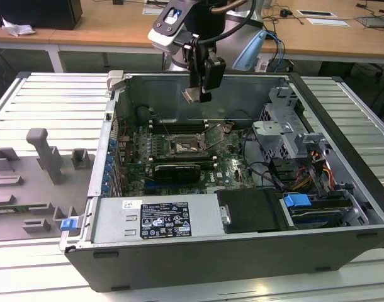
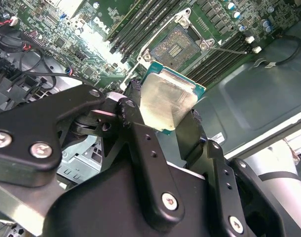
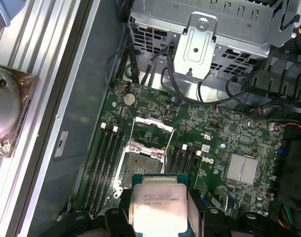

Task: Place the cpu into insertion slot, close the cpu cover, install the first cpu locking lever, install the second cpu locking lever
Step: 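Place the cpu into insertion slot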

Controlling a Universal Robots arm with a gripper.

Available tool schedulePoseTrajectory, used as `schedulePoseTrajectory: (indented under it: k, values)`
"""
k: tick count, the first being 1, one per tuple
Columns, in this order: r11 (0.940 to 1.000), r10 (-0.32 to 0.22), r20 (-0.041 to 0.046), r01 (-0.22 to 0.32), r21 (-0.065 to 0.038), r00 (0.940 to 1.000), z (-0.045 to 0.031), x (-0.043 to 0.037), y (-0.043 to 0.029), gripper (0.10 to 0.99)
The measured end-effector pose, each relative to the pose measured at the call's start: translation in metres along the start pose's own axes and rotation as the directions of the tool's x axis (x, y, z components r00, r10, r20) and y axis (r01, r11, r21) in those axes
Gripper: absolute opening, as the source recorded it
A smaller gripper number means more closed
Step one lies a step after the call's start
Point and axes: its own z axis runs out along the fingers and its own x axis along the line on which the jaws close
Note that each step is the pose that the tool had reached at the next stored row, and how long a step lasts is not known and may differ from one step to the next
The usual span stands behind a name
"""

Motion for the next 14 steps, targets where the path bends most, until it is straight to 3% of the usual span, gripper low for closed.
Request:
schedulePoseTrajectory:
  k: [14]
  values:
    - [1.0000, 0.008, 0.0007, -0.008, 0.000, 1.0000, 0.0029, -0.0001, -0.0003, 0.525]
